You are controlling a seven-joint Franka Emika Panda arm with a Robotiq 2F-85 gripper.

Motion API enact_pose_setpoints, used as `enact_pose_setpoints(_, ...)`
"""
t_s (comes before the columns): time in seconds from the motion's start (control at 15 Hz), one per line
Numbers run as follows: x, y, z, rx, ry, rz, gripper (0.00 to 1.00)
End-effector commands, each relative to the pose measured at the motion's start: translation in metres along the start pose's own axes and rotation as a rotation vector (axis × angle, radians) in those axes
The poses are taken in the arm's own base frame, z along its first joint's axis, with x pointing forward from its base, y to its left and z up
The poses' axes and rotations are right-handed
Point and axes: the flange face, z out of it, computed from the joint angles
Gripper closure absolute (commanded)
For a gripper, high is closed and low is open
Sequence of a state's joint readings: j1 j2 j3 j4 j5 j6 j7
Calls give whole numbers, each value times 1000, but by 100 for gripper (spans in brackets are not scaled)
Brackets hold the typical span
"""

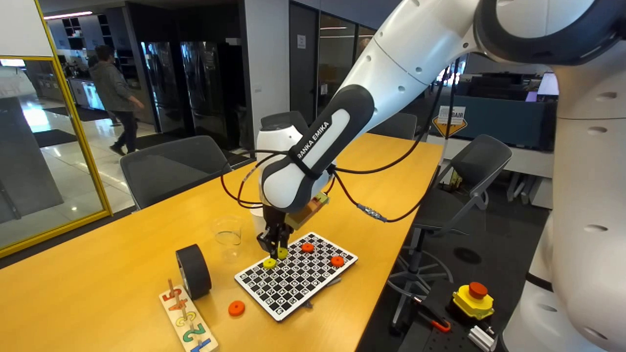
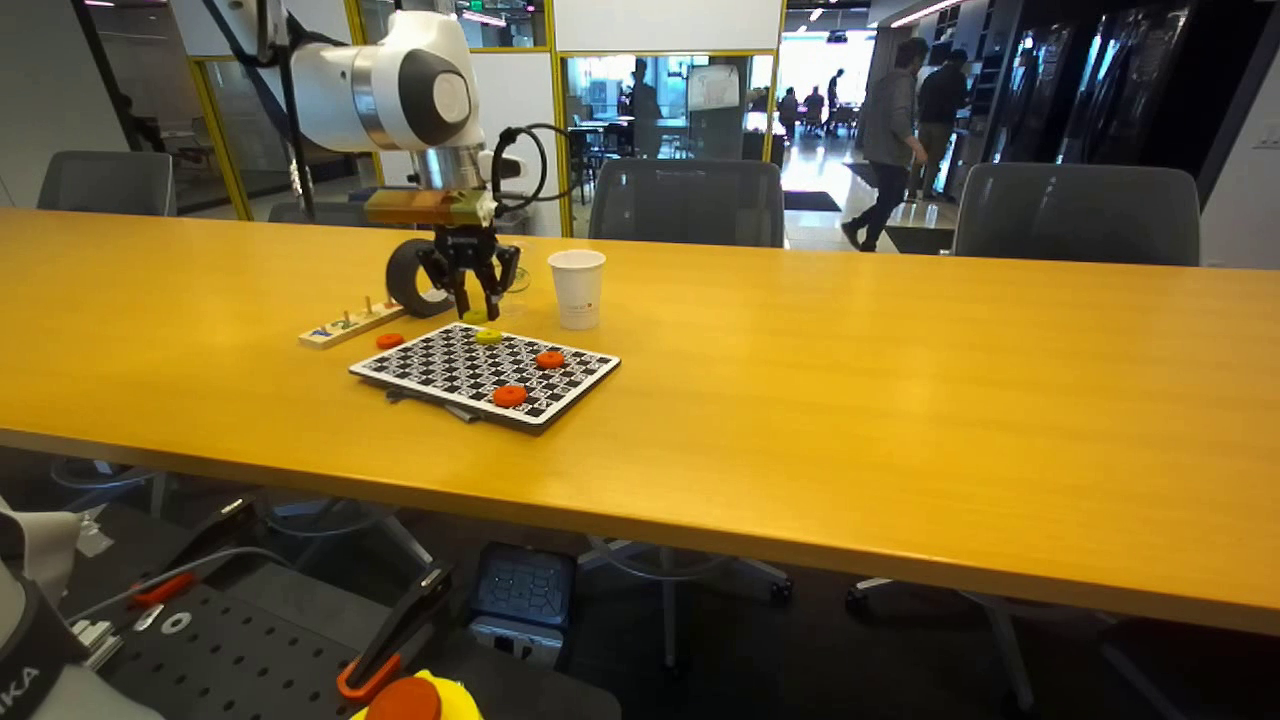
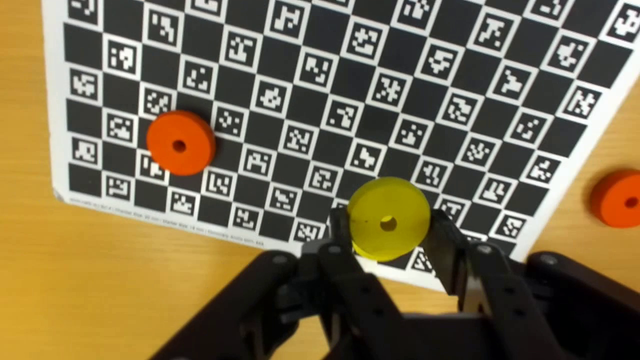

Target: Divide the rings equally and put some in the clear cup and the rest in the white cup

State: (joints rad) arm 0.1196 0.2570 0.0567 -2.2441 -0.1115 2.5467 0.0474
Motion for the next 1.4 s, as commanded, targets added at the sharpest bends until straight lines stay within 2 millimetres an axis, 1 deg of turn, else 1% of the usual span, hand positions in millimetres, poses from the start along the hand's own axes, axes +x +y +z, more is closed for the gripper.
enact_pose_setpoints(0.0, 17, -15, -46, -13, 67, -31, 78)
enact_pose_setpoints(0.2, 36, -28, -60, 1, 111, -75, 78)
enact_pose_setpoints(0.6, 75, -41, -72, -10, 148, -130, 79)
enact_pose_setpoints(0.93, 104, -46, -69, -43, 166, -163, 79)
enact_pose_setpoints(1.33, 136, -37, -61, -70, 194, -161, 79)
